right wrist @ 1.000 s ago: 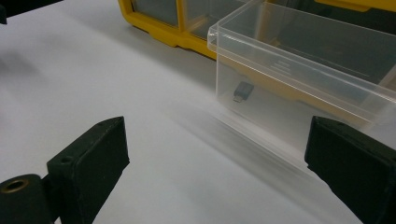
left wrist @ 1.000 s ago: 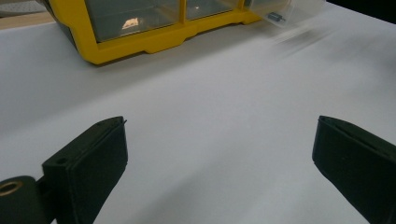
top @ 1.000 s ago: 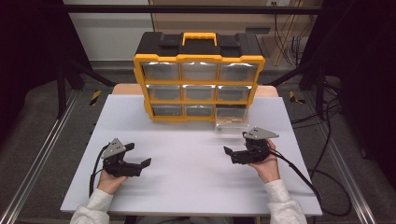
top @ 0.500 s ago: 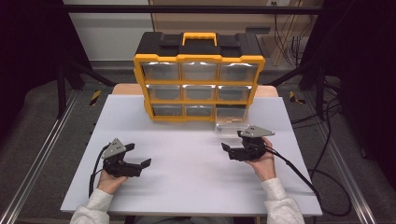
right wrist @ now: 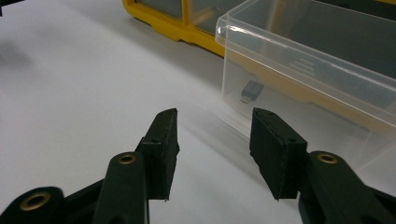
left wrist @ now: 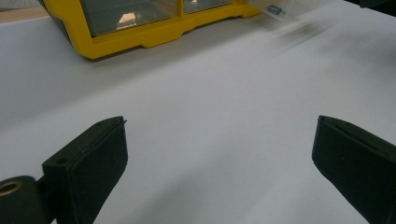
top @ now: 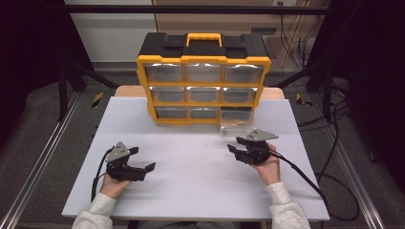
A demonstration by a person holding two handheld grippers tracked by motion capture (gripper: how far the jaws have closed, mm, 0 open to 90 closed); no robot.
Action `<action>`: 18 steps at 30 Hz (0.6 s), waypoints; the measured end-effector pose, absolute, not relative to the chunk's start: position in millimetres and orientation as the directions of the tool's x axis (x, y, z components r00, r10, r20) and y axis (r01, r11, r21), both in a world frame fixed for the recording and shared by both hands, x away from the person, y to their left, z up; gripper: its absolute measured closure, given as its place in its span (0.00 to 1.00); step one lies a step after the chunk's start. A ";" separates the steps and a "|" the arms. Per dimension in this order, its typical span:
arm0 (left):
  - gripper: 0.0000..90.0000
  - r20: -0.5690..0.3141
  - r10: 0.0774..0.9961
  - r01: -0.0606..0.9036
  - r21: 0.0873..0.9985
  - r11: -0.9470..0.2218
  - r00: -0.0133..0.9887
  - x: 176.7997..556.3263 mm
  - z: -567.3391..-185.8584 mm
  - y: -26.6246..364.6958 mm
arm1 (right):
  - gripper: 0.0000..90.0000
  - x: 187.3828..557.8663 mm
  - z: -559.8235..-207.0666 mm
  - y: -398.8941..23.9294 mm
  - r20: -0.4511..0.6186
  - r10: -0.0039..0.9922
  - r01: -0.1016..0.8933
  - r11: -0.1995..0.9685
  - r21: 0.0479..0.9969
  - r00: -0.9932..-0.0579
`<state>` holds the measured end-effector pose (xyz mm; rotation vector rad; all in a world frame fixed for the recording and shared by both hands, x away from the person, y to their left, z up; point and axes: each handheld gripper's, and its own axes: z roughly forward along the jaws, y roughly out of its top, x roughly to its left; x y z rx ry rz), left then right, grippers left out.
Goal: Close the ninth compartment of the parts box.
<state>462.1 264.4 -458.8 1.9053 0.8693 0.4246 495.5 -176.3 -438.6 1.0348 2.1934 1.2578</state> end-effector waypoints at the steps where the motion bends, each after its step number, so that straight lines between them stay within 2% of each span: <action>1: 0.03 -0.070 0.724 0.389 0.876 -0.284 0.686 461.9 -458.8 264.5 | 0.60 495.8 -438.8 -176.2 0.016 0.766 0.401 0.319 0.859 -0.643; 18: 0.03 -0.071 0.723 0.392 0.874 -0.287 0.687 462.1 -460.4 264.3 | 0.90 497.2 -439.8 -175.6 -0.007 0.770 0.395 0.334 0.856 -0.637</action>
